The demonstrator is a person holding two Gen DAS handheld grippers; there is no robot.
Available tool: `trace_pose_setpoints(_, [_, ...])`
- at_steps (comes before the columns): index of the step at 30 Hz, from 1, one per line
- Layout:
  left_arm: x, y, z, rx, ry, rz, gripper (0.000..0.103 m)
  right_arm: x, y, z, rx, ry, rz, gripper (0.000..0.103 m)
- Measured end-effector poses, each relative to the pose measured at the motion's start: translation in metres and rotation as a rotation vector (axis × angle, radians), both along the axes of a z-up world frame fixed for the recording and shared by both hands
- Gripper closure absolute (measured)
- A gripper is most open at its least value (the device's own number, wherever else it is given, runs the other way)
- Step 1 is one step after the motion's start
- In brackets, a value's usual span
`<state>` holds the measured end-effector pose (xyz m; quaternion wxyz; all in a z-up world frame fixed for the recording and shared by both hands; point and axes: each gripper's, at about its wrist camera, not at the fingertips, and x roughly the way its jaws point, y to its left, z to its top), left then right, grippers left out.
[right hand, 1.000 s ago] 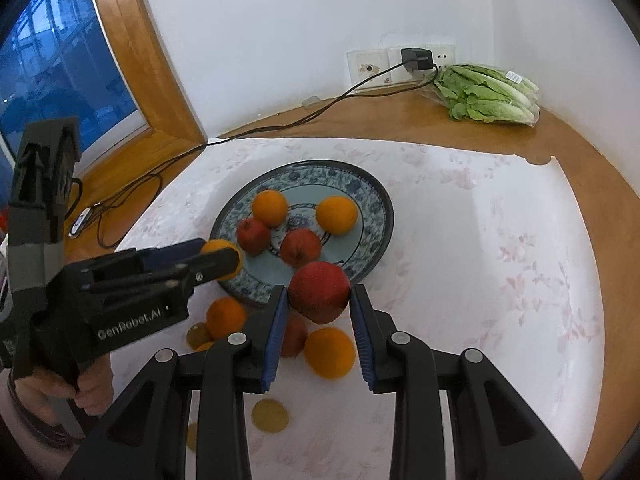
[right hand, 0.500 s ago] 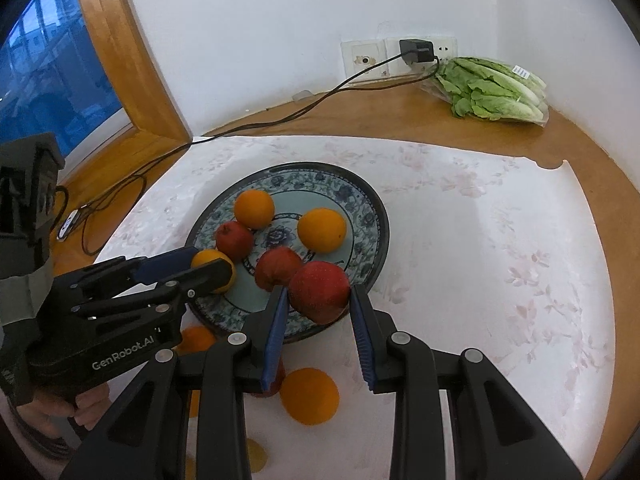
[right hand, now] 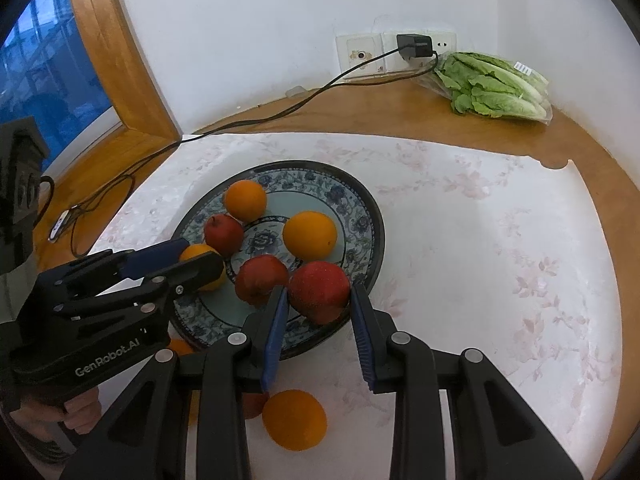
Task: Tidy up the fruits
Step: 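Carry the orange in the left gripper onto the plate while the right gripper carries its apple there, then open the left gripper to release the orange while the right gripper releases the apple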
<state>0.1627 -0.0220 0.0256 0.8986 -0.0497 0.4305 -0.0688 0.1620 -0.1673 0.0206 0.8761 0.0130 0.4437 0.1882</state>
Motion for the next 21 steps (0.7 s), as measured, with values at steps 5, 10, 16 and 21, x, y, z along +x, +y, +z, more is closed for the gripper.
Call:
trace_pose_setpoints(5, [0.0013,-0.0004,-0.0002,0.002,0.001,0.001,0.063,-0.0002,-0.0024,-0.0005,-0.005,-0.01,-0.003,0.07])
trace_pose_setpoints(10, [0.0025,-0.0018,0.0001,0.011,0.005,0.003,0.063,0.0018,-0.0037,-0.0008,-0.014,-0.007,-0.011,0.07])
trace_pose_setpoints(16, [0.0017,-0.0003,0.0012,0.002,0.02,-0.003,0.063,0.0024,-0.0052,-0.001,-0.006,0.0,-0.02,0.07])
trace_pose_setpoints(21, [-0.0024,-0.002,0.0026,0.0,0.03,-0.016,0.058,0.0002,-0.0028,-0.0001,0.0,0.004,-0.009,0.066])
